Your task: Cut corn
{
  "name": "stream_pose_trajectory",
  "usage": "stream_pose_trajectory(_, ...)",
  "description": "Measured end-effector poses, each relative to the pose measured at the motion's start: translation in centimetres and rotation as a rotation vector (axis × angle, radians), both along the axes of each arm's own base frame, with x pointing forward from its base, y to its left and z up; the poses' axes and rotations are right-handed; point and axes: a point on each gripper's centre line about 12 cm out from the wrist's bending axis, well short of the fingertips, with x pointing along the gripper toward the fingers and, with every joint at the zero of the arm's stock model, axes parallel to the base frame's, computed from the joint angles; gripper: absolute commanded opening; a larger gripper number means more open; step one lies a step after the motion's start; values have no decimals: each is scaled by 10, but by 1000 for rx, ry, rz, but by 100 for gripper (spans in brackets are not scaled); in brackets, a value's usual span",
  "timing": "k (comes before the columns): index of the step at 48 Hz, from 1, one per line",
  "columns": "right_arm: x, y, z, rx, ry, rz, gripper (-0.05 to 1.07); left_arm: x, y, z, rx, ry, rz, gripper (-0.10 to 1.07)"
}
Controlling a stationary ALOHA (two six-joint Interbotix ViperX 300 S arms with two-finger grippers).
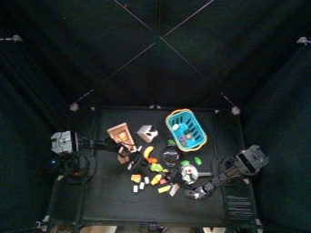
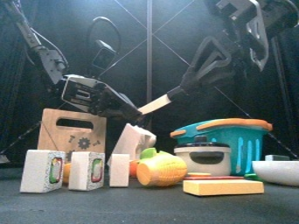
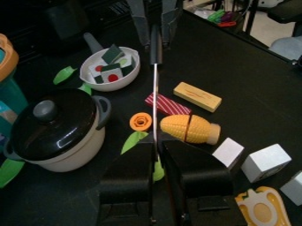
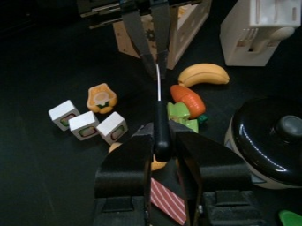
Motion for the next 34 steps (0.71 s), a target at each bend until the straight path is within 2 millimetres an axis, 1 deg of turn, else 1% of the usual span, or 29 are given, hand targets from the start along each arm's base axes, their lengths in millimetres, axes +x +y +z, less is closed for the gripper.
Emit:
stream_pose_trajectory(8,1,4,-4,59,25,19,49,0,-1,-1,0,2,-3,48)
stream_pose_trajectory(13,2,7,-10,101,51,36,46,-1,-2,-3,-3,8,-5,48)
stream_pose_trajectory(22,0,14,-24,191,106,39,45,-1,-7,-15,-15,44,-19,48)
stream_pose_trajectory(34,4,23,-32,235,131,70,45,-1,-18,-24,-25,71,-46,48)
